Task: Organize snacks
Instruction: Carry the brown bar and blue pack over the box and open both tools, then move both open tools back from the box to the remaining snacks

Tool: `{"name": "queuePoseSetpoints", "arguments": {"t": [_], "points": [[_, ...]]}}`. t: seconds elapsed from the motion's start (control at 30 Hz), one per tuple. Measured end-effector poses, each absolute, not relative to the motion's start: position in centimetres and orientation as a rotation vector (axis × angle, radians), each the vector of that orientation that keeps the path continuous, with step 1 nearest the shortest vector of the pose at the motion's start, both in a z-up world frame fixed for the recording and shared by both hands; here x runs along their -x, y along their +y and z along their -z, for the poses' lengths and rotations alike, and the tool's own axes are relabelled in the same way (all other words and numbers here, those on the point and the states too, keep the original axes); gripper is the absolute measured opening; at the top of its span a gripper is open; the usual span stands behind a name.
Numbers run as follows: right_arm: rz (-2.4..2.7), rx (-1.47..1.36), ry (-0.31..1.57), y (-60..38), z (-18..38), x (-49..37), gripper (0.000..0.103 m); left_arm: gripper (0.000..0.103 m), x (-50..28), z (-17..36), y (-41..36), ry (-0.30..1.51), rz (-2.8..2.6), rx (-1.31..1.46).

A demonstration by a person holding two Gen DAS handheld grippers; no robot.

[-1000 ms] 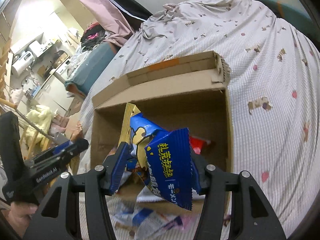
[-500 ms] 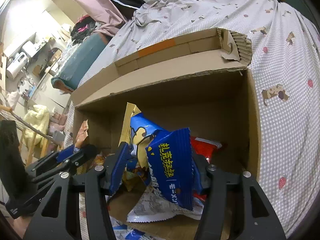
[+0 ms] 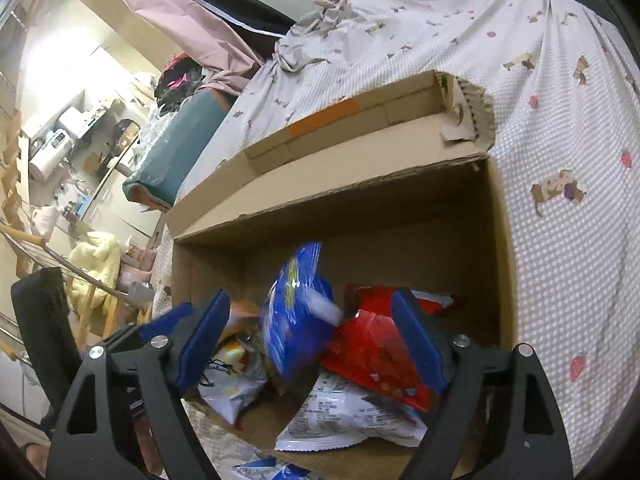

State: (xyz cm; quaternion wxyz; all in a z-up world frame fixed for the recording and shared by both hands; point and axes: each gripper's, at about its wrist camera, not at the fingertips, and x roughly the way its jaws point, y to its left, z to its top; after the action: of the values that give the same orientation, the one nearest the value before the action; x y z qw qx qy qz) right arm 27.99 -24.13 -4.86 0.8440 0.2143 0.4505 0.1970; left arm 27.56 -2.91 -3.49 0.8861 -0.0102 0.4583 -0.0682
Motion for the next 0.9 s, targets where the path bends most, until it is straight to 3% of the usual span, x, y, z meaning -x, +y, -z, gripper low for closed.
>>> {"name": "queuePoseSetpoints", "arguments": {"t": [0.03, 0.1, 0.9], "points": [[-0.408, -0.451, 0.954, -24.2, 4.9, -28.0, 0.085, 0.079, -27.5, 3.3, -2.9, 0.943, 0.132, 0.015], [-0.393, -0.459, 0.958, -24.7, 4.9, -28.0, 0.085, 0.082, -27.3, 3.1, -2.9, 0.931, 0.121, 0.007], [-0.383, -0.468, 0.986, -25.1, 4.0, -25.4, 0.085, 0.082, -25.2, 2.1, -2.5, 0.914, 0.142, 0.026]]}}
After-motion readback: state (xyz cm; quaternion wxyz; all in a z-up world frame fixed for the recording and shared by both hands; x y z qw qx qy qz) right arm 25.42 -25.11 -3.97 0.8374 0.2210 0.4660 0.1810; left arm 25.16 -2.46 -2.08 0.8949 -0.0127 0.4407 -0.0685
